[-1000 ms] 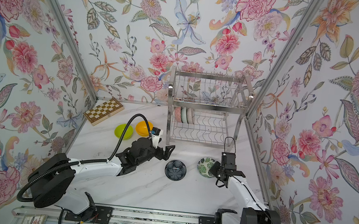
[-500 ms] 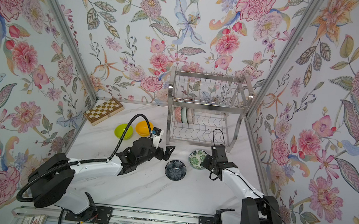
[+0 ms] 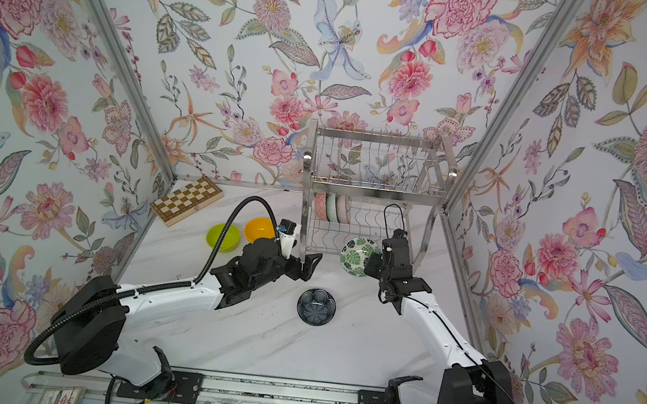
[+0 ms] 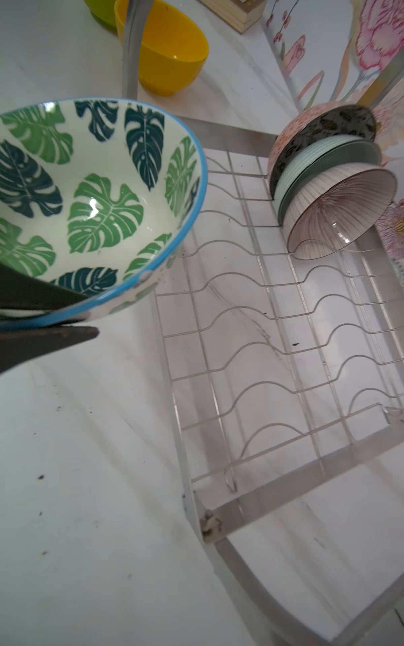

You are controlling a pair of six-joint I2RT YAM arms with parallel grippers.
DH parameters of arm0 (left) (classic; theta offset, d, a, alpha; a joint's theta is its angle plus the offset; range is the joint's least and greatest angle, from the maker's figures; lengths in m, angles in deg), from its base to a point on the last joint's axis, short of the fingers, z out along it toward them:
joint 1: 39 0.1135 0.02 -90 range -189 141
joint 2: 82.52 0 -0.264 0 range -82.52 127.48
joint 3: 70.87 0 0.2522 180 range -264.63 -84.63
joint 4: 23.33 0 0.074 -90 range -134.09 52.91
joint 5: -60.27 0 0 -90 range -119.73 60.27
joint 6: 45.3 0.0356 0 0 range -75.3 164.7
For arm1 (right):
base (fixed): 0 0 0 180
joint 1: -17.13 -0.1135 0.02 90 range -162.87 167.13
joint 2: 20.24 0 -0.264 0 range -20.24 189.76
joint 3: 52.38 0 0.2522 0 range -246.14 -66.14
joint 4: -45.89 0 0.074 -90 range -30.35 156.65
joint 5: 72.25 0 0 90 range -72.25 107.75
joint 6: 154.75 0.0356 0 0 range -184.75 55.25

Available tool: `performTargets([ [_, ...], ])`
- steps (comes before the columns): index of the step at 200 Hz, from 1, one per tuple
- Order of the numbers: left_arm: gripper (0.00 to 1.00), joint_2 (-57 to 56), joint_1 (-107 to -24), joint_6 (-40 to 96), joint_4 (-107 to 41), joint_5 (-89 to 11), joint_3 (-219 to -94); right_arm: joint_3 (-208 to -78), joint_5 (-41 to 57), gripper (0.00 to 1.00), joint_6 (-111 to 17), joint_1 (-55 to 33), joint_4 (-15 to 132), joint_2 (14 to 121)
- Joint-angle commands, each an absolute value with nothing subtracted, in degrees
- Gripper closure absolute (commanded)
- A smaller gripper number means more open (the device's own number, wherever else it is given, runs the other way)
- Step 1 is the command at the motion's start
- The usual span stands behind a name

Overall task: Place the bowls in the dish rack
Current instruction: 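Tilt the green-leaf bowl with right gripper toward the left gripper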

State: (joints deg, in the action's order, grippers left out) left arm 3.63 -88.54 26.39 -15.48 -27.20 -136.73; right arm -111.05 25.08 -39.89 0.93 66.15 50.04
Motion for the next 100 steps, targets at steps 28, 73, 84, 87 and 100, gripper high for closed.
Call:
performTargets([
  [28, 0.01, 4.6, -89.0, 21.7, -14.6, -23.9, -138.8, -105.9, 32.7, 0.98, -48.3, -5.0, 37.7, 48.0],
  [73, 0.01, 6.6, -89.6, 14.9, -10.4, -22.6, -137.2, -99.2, 35.9, 0.98, -49.6, -8.1, 26.6, 46.5],
  [84, 0.01, 8.6, -89.8, 13.8, -10.5, -22.9, -138.1, -99.1, 35.9, 0.98, -49.2, -8.3, 26.6, 46.7],
  [87, 0.01, 9.0, -89.9, 13.5, -10.5, -23.0, -138.4, -99.1, 35.8, 0.98, -49.1, -8.3, 26.6, 46.7],
  [100, 0.01, 10.6, -90.2, 12.3, -11.2, -23.5, -139.8, -98.9, 36.0, 0.98, -49.0, -8.7, 26.6, 46.9],
])
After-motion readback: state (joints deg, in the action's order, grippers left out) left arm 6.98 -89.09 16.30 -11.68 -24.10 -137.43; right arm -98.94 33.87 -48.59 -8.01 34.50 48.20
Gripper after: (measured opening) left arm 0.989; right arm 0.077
